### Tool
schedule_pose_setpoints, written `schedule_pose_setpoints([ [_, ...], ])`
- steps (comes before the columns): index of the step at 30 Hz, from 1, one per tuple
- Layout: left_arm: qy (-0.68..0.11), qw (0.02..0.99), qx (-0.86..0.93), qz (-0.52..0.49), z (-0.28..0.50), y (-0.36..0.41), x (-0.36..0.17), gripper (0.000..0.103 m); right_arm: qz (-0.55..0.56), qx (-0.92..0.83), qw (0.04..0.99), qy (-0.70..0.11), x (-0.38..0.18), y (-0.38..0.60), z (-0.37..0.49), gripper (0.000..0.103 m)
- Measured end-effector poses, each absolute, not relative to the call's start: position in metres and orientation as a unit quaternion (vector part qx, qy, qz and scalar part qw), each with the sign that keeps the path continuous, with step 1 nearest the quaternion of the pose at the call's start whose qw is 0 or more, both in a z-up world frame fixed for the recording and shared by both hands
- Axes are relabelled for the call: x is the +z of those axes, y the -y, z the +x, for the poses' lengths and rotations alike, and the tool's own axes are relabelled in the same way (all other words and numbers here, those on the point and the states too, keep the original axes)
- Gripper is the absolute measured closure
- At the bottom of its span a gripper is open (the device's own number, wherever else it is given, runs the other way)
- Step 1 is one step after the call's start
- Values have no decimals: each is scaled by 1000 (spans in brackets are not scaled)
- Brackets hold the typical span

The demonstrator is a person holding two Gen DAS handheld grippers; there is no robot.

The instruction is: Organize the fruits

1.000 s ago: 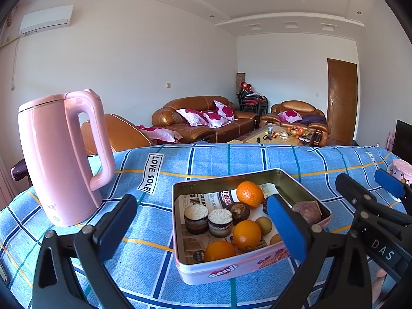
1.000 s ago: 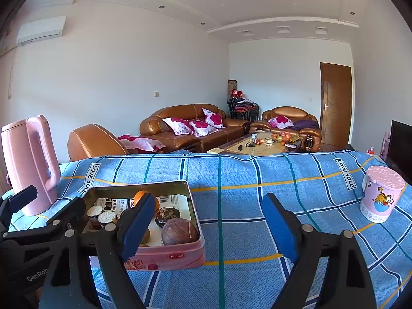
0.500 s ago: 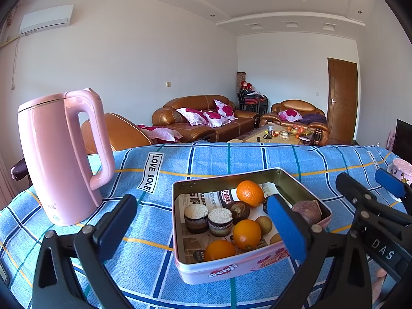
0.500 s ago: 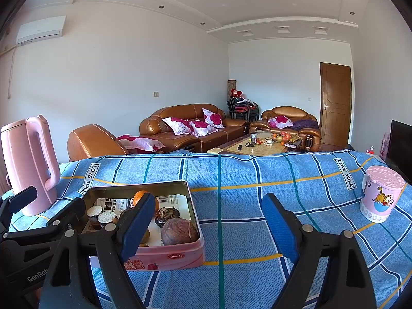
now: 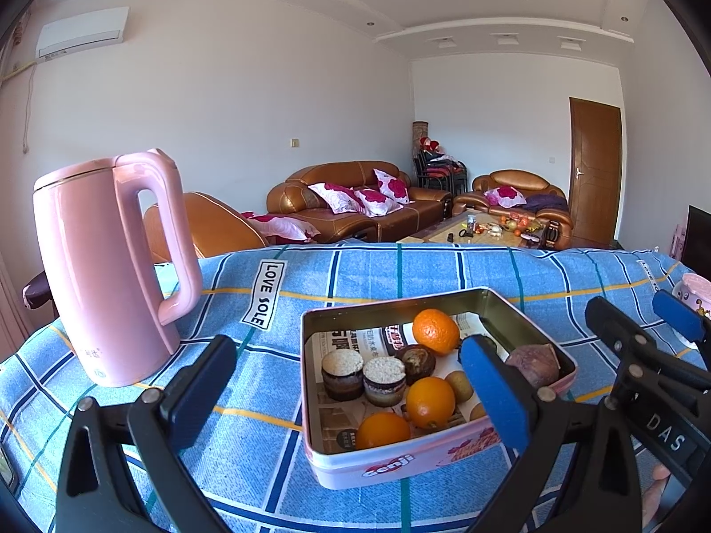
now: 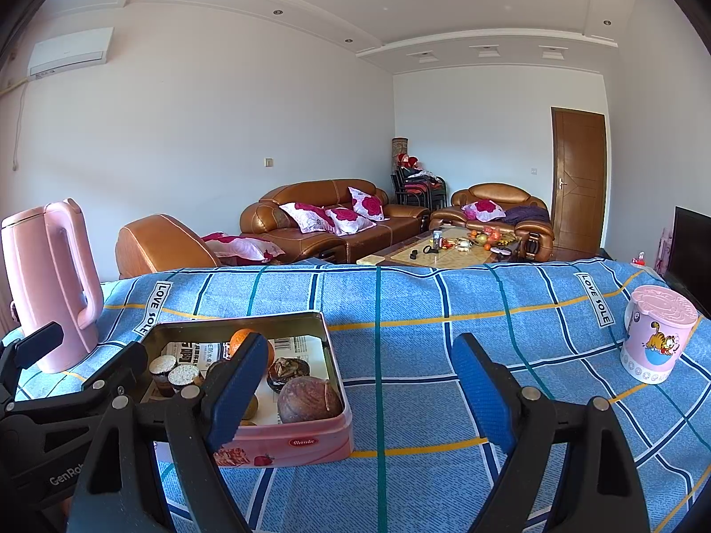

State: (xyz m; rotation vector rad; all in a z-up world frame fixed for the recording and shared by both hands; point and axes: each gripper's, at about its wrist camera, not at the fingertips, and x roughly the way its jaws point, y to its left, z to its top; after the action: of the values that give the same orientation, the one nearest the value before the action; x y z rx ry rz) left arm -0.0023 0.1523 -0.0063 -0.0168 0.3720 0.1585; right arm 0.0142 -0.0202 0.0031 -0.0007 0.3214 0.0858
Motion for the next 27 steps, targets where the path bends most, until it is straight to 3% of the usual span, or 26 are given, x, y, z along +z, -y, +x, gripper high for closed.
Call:
schedule_pose_setpoints([
  [27, -195, 978, 77, -8, 0, -152, -7, 0, 2, 39, 986, -161, 2, 22, 16, 17],
])
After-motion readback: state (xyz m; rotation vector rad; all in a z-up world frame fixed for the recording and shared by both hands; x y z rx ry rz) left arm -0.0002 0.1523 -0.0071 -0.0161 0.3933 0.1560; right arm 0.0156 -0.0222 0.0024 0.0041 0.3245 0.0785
